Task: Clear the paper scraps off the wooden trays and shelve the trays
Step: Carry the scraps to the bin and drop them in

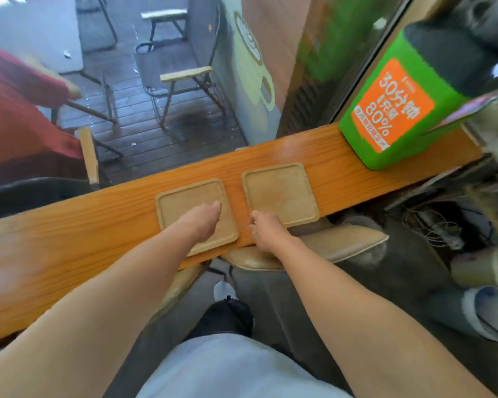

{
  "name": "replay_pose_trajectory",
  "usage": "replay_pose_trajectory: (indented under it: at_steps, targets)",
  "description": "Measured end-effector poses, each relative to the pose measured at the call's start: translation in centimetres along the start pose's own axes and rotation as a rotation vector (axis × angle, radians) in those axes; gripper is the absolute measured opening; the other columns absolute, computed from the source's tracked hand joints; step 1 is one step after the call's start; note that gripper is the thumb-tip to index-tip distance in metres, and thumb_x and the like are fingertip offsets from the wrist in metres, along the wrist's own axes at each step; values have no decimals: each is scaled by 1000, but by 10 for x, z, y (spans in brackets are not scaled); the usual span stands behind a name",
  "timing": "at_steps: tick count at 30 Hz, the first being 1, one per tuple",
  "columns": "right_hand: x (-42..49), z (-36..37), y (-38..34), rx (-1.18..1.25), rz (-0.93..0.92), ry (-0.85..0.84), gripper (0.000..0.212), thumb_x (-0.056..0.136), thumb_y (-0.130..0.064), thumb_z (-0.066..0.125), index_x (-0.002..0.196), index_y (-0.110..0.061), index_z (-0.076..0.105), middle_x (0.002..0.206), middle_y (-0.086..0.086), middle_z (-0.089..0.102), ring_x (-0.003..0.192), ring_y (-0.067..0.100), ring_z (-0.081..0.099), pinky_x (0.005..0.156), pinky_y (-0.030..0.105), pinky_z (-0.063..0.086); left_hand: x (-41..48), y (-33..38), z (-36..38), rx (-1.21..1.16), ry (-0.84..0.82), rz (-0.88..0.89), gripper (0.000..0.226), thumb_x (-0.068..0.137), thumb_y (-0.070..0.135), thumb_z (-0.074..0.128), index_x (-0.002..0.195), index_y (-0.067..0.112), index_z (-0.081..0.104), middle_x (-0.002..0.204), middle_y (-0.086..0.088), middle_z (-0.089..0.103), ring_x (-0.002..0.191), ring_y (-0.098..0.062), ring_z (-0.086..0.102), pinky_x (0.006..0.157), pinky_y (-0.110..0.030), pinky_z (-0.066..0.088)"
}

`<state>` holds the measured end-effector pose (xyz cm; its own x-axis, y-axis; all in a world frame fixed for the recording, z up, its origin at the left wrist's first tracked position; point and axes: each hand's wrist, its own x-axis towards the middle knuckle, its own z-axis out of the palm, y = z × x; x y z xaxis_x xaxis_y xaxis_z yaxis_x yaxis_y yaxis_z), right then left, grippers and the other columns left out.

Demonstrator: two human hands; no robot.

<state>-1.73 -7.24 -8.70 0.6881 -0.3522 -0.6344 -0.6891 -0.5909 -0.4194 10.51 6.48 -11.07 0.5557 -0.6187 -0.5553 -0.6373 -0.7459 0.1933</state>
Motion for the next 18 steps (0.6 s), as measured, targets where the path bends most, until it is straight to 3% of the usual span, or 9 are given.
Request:
replay_pose_trajectory:
  at_steps: [3, 6, 8, 11, 14, 18]
  targets:
    - [-41, -26, 32, -48, 0, 113, 24, 101, -30, 40, 107, -15, 58, 115, 17, 60, 102, 36, 58, 81, 38, 48, -17, 60, -18, 106, 67, 88, 26, 89, 4, 46, 112, 15, 52, 102, -12, 65, 82, -29, 60, 63, -37, 49]
    - [-93, -55, 71, -85, -23, 321, 35, 100, -37, 32, 99, -15, 59, 109, 17, 64, 95, 37, 60, 72, 41, 45, -38, 131, -29, 177, 170, 194, 12, 95, 22, 47, 96, 17, 57, 92, -10, 67, 79, -30, 63, 66, -41, 56]
    - [-128, -69, 101, -13, -43, 477, 32, 99, -36, 29, 89, -16, 52, 102, 17, 65, 86, 36, 60, 65, 40, 42, -53, 178, -32, 175, 302, 269, 29, 99, 38, 38, 88, 19, 57, 86, -10, 67, 75, -32, 64, 58, -35, 50]
    - [-176, -74, 156, 24, 65, 610, 30, 98, -35, 26, 95, -16, 50, 98, 14, 63, 85, 36, 59, 62, 39, 38, -80, 244, -24, 82, 467, 367, 36, 98, 40, 33, 88, 17, 58, 88, -15, 67, 79, -38, 64, 58, -35, 42]
    - [-225, -58, 215, -90, 183, 606, 30, 100, -23, 32, 109, -9, 56, 92, 10, 56, 98, 38, 61, 67, 44, 45, -112, 300, 6, 76, 437, 487, 34, 98, 38, 33, 79, 19, 53, 79, -11, 63, 75, -37, 65, 57, -36, 46]
    - [-278, -33, 281, 37, 345, 619, 35, 100, -29, 29, 114, -10, 55, 116, 15, 62, 102, 37, 60, 74, 41, 43, -132, 354, 52, 168, 304, 604, 32, 101, 40, 32, 79, 21, 46, 80, -3, 60, 71, -30, 61, 58, -39, 47]
